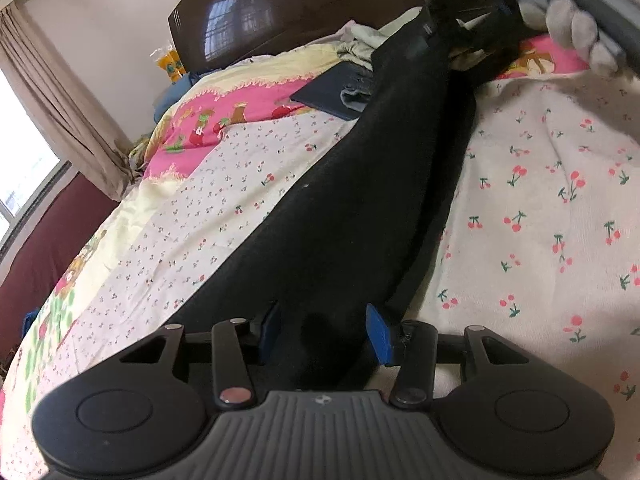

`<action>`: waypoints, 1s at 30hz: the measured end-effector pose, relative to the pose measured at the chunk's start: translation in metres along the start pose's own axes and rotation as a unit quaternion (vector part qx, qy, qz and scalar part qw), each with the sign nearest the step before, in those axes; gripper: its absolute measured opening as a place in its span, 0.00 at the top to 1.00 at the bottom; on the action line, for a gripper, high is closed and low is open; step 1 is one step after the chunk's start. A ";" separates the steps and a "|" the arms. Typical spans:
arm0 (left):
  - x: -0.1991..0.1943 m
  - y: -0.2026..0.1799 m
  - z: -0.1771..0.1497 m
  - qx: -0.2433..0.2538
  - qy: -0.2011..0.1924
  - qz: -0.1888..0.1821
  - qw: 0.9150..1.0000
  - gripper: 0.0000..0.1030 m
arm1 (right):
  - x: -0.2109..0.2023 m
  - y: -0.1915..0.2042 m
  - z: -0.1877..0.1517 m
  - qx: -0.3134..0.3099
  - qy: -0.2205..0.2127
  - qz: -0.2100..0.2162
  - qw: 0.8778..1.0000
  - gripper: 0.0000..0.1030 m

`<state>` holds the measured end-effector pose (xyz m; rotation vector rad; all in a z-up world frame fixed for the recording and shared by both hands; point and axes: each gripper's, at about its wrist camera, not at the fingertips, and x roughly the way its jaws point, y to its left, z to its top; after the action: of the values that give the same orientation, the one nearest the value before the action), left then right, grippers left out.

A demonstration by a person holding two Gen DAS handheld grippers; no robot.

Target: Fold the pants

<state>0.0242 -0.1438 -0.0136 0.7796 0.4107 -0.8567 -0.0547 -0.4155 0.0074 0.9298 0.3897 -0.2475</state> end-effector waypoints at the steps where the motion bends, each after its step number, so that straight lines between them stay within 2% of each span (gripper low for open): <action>1: 0.000 0.001 0.001 -0.002 -0.002 -0.001 1.000 0.40 | 0.003 0.004 0.001 -0.016 0.002 -0.008 1.000 0.96; 5: -0.003 0.002 -0.001 -0.015 -0.002 -0.010 1.000 0.40 | 0.025 -0.022 -0.002 -0.014 0.049 -0.070 0.996 0.96; 6: -0.004 0.002 -0.003 -0.019 0.001 -0.017 1.000 0.40 | 0.032 -0.032 -0.008 -0.013 0.060 -0.095 0.994 0.96; 8: -0.002 0.001 -0.008 -0.020 0.017 -0.031 0.999 0.40 | 0.046 -0.041 -0.018 -0.018 0.086 -0.119 0.989 0.96; 10: -0.003 0.001 -0.016 -0.019 0.034 -0.042 0.998 0.40 | 0.047 -0.035 -0.020 -0.036 0.084 -0.127 0.988 0.94; 12: -0.012 0.006 -0.025 -0.018 0.044 -0.038 0.998 0.40 | 0.038 -0.023 -0.017 -0.062 0.078 -0.140 0.985 0.87; 14: -0.026 0.016 -0.034 -0.027 0.050 -0.030 0.998 0.40 | 0.024 -0.010 -0.017 -0.106 0.065 -0.169 0.978 0.78; 16: -0.041 0.028 -0.043 -0.045 0.053 -0.022 0.997 0.40 | 0.004 0.006 -0.023 -0.152 0.047 -0.191 0.969 0.76; 18: -0.054 0.042 -0.054 -0.059 0.063 -0.006 0.996 0.40 | -0.009 0.034 -0.040 -0.211 0.041 -0.159 0.964 0.76; 21: -0.065 0.054 -0.074 -0.062 0.082 0.023 0.994 0.40 | 0.003 0.084 -0.079 -0.299 0.096 -0.062 0.947 0.71; 22: -0.068 0.058 -0.080 -0.063 0.089 0.032 0.994 0.40 | 0.014 0.099 -0.095 -0.325 0.121 -0.019 0.938 0.72; 23: -0.070 0.062 -0.086 -0.065 0.095 0.039 0.993 0.40 | 0.026 0.115 -0.113 -0.358 0.147 0.020 0.922 0.72; 25: -0.077 0.070 -0.097 -0.070 0.103 0.055 0.991 0.40 | 0.047 0.142 -0.147 -0.429 0.184 0.054 0.883 0.72; 27: -0.085 0.078 -0.107 -0.070 0.104 0.063 0.990 0.40 | 0.064 0.166 -0.180 -0.507 0.213 0.094 0.830 0.72; 30: -0.085 0.084 -0.115 -0.064 0.106 0.063 0.990 0.40 | 0.082 0.189 -0.218 -0.592 0.240 0.122 0.759 0.72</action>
<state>0.0377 0.0213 -0.0008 0.7722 0.5929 -0.6241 0.0419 -0.1321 -0.0076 -0.2611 0.7588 0.4831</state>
